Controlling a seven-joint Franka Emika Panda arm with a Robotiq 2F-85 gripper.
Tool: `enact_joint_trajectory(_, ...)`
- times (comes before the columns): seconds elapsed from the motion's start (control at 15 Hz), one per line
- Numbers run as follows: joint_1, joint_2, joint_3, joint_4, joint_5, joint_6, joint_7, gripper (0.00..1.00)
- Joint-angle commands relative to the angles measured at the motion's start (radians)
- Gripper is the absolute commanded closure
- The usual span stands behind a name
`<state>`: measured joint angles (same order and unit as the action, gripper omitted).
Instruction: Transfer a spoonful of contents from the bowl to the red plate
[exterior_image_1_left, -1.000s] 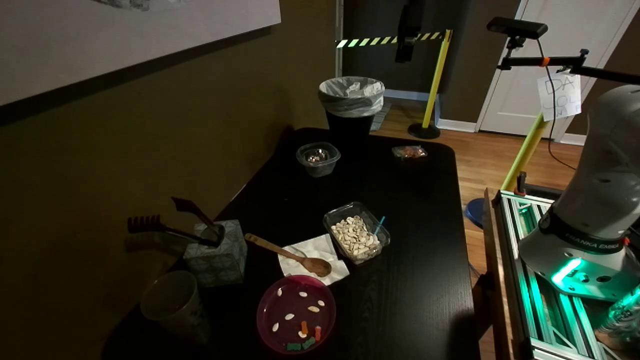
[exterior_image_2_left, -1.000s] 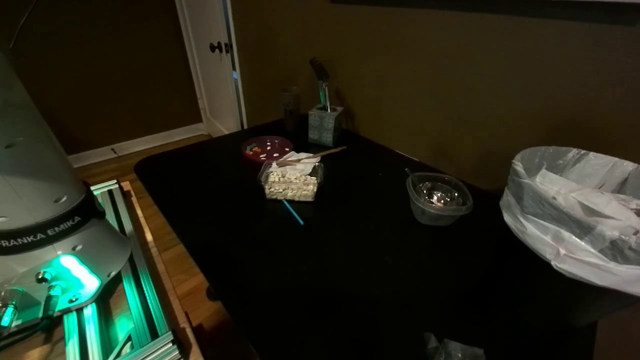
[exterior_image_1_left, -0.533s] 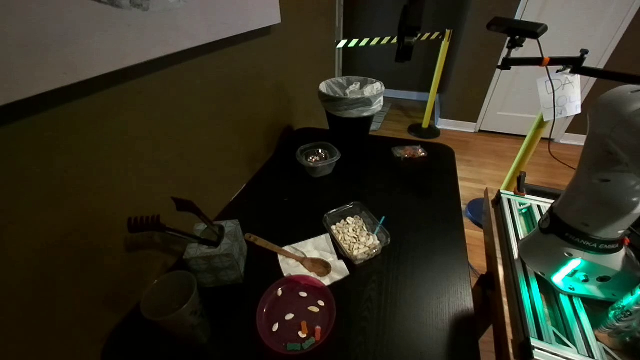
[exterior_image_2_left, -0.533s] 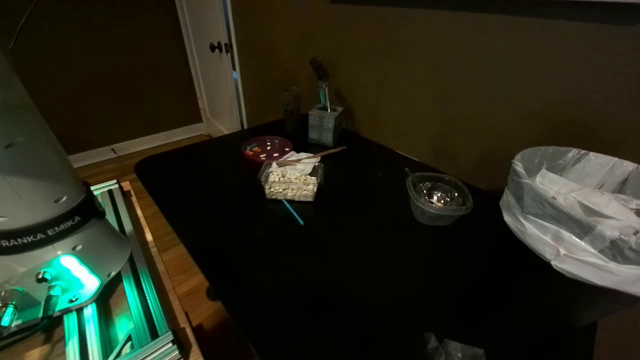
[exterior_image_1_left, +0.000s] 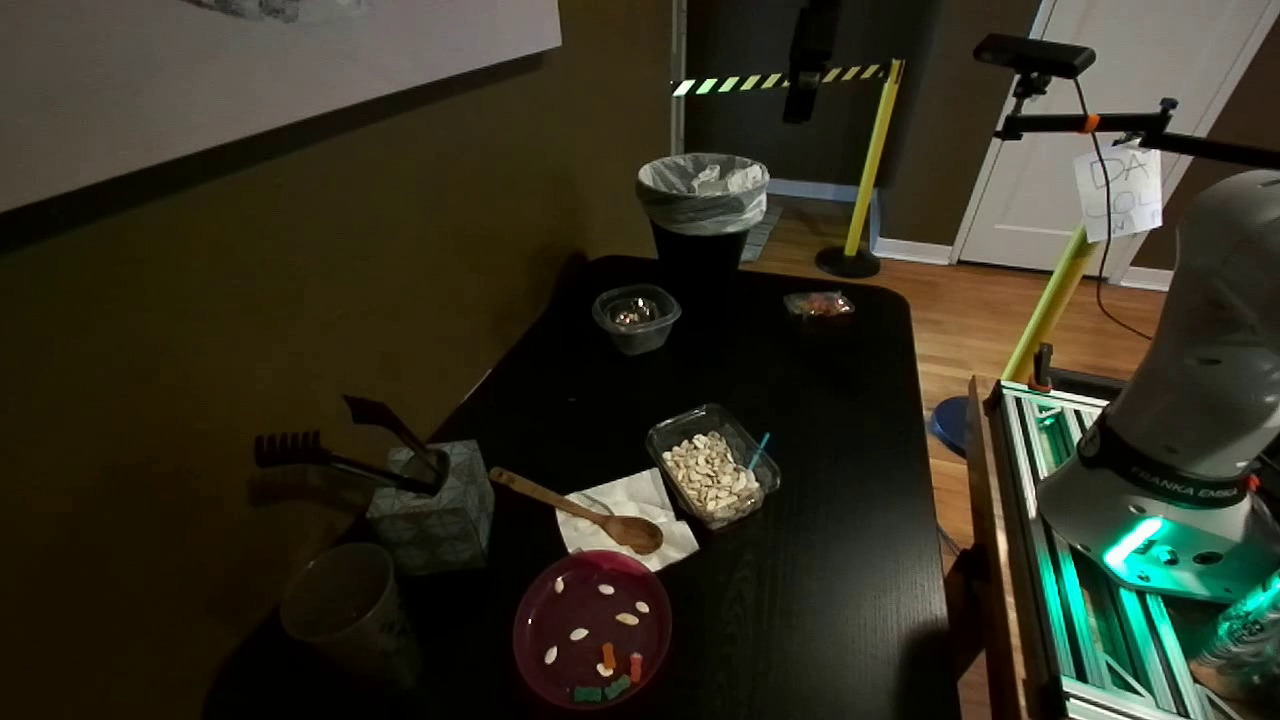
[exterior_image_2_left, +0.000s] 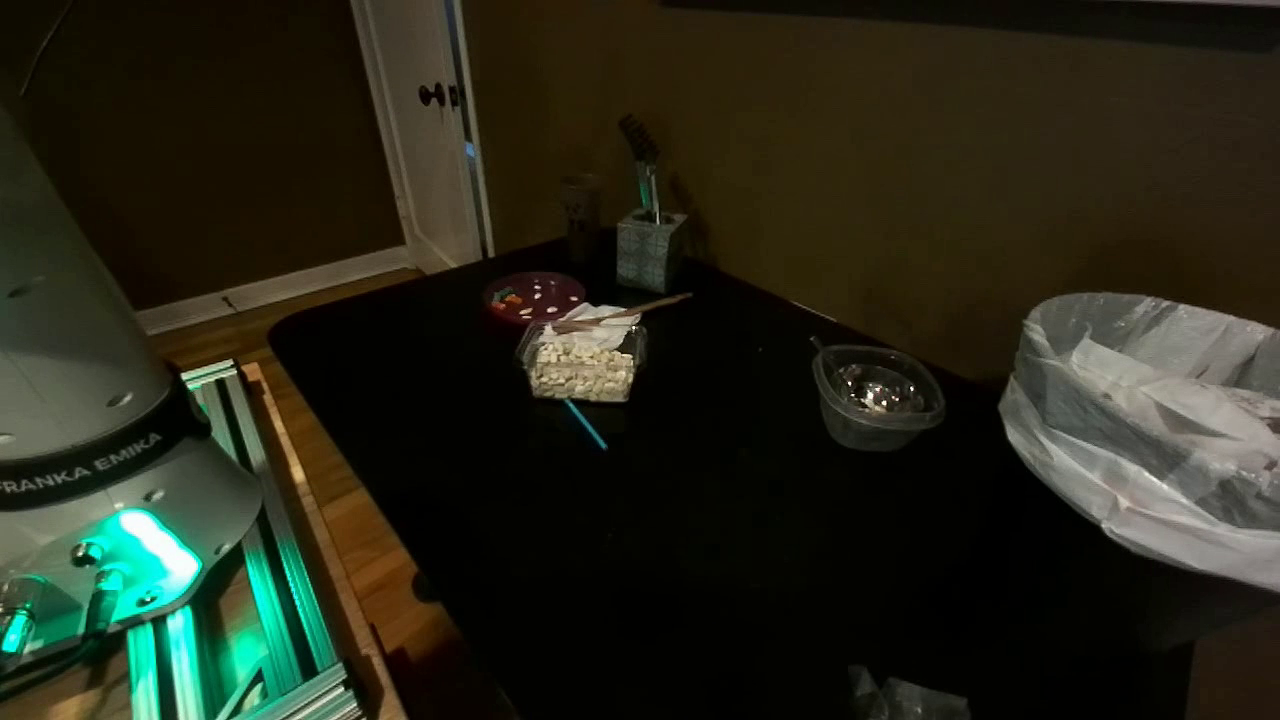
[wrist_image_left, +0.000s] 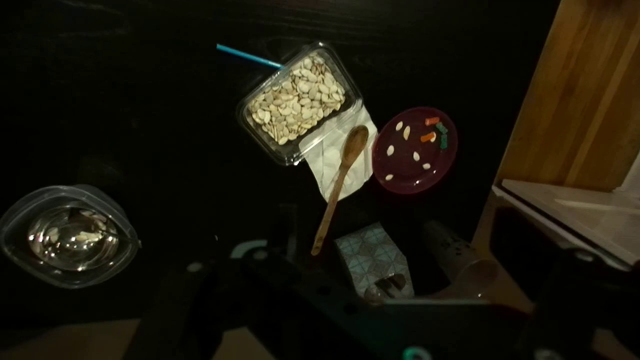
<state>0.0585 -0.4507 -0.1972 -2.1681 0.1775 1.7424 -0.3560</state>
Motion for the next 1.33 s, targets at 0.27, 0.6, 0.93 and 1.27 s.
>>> enact_joint_trajectory(0.27,0.000,0.318,0.206,0.192,0.001,0.267,0.373,0.00)
enact_joint_trajectory(0.6,-0.012,0.611,0.223,0.384,-0.032,0.206,0.464,0.00)
enact_joint_trajectory(0.93,-0.020,0.689,0.230,0.401,0.010,0.198,0.389,0.00)
enact_joint_trajectory(1.27,-0.017,0.699,0.227,0.410,0.023,0.236,0.436,0.00)
